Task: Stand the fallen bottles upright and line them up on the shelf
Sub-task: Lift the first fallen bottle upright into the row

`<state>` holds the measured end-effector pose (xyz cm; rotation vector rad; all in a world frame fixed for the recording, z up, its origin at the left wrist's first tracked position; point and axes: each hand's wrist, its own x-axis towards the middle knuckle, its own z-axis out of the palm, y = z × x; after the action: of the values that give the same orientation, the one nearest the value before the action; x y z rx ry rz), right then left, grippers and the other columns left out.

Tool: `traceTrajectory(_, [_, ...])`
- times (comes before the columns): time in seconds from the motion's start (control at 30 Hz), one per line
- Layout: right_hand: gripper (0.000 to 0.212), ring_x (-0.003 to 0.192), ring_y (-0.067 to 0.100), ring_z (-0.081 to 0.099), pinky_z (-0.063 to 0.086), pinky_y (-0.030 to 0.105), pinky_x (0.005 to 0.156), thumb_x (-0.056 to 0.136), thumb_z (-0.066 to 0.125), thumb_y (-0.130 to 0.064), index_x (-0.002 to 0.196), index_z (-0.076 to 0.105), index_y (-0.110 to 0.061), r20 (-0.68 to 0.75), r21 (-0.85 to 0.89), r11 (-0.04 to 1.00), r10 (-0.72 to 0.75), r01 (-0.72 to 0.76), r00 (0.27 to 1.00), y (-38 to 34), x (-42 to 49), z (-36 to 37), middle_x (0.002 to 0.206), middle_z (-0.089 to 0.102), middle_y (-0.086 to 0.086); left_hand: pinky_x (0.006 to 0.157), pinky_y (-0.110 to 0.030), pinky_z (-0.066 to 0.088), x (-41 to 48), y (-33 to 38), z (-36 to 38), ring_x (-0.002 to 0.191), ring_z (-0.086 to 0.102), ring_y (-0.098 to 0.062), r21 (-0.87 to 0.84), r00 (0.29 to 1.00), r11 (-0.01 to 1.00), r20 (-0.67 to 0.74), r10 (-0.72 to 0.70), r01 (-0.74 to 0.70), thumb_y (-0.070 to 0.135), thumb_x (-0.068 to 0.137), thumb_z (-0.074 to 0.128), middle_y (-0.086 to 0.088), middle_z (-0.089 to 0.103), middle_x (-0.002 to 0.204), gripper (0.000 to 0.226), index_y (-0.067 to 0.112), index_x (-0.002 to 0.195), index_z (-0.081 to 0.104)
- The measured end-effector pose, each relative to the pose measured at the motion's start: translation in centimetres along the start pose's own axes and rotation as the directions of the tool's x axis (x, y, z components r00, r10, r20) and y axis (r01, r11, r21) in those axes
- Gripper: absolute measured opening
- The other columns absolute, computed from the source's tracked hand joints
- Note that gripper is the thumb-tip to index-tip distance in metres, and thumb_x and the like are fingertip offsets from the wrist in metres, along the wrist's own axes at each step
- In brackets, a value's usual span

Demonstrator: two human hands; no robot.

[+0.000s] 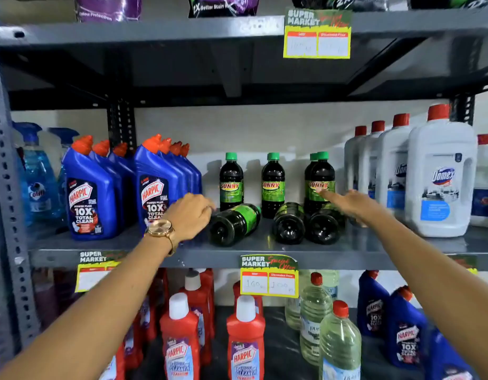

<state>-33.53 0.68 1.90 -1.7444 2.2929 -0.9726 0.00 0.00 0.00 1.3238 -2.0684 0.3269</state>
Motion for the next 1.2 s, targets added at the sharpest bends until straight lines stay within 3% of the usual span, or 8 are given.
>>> traceTrajectory(0.17, [0.116,0.116,0.034,0.058,0.045,0.043,0.103,0.061,0.051,-0.087,0.146,0.036,-0.01,0.22,0.054,0.967,0.233,-0.25,0.947,0.9,1.6,0.3,0.141,0.049,0.019,0.067,-0.043,0.044,-2.2,-1.1,1.6,0.071,0.055,-0.037,-0.135,0.996,0.987,0.011,-0.092,0.093,0.018,0.09,0.039,-0.019,0.06,0.064,0.035,0.001,0.069,0.061])
traceTrajectory(0.33, [0.095,0.083,0.024,0.06,0.047,0.022,0.054,0.067,0.057,-0.076,0.134,0.049,-0.009,0.328,0.241,0.916,0.235,-0.322,0.915,2.0,3.1,1.7,0.112,0.059,0.012,0.058,-0.034,0.028,-4.9,-1.6,3.3,0.077,0.057,-0.028,0.144,0.998,0.989,0.045,-0.042,0.035,0.045,0.09,0.042,-0.004,0.061,0.079,0.032,0.02,0.071,0.048])
traceTrajectory(0.53, [0.098,0.094,0.026,0.063,0.053,0.035,0.08,0.058,0.069,-0.071,0.134,0.051,-0.011,0.201,0.662,0.69,0.213,-0.293,0.956,4.1,2.4,2.9,0.116,0.065,0.013,0.066,-0.034,0.041,-5.9,-1.4,3.6,0.102,0.062,-0.023,0.233,0.994,0.967,-0.021,0.105,-0.098,0.088,0.065,0.012,-0.001,0.066,0.114,0.083,0.026,0.097,0.058])
traceTrajectory(0.63, [0.116,0.109,0.037,0.06,0.048,0.045,0.097,0.046,0.057,-0.088,0.129,0.056,-0.007,-0.021,0.592,0.776,0.287,-0.219,0.958,4.4,1.3,3.2,0.124,0.062,0.019,0.069,-0.033,0.041,-6.5,-0.6,4.2,0.097,0.063,-0.022,0.26,0.99,0.964,-0.118,0.078,-0.045,0.096,0.059,0.006,0.001,0.067,0.107,0.089,0.026,0.086,0.054])
traceTrajectory(0.8, [0.08,0.069,0.026,0.052,0.038,0.033,0.056,0.063,0.055,-0.079,0.08,0.063,-0.001,-0.369,0.629,0.773,0.206,0.08,0.906,3.3,0.1,3.0,0.072,0.057,0.006,0.058,-0.031,0.033,-6.1,0.1,4.7,0.073,0.061,-0.023,0.296,0.983,0.955,-0.175,0.063,-0.008,0.098,0.058,0.005,-0.002,0.063,0.082,0.088,0.019,0.06,0.045])
traceTrajectory(0.9, [0.057,0.08,0.028,0.05,0.036,0.032,0.07,0.074,0.063,-0.063,0.085,0.055,-0.008,-0.516,0.567,0.8,0.16,0.196,0.841,2.5,0.0,2.8,0.085,0.055,0.007,0.052,-0.028,0.031,-6.1,0.4,4.9,0.065,0.061,-0.022,0.295,0.973,0.955,-0.225,0.053,0.016,0.096,0.06,0.005,-0.001,0.063,0.073,0.09,0.017,0.057,0.047])
traceTrajectory(0.97, [0.061,0.096,0.033,0.055,0.038,0.036,0.078,0.074,0.068,-0.058,0.098,0.054,-0.004,-0.539,0.512,0.838,0.14,0.19,0.831,2.3,0.3,2.9,0.098,0.059,0.015,0.049,-0.027,0.034,-6.1,0.4,5.1,0.064,0.062,-0.02,0.299,0.966,0.954,-0.254,0.05,0.03,0.095,0.062,0.006,0.0,0.064,0.073,0.092,0.017,0.063,0.055])
traceTrajectory(1.2, [0.086,0.12,0.04,0.053,0.045,0.046,0.099,0.068,0.082,-0.043,0.127,0.04,0.005,-0.347,0.524,0.851,0.171,0.039,0.922,1.2,2.7,2.2,0.131,0.054,0.025,0.048,-0.026,0.034,-6.2,0.6,5.3,0.062,0.063,-0.019,0.296,0.964,0.955,-0.262,0.048,0.033,0.092,0.067,0.008,0.002,0.065,0.071,0.091,0.017,0.065,0.061])
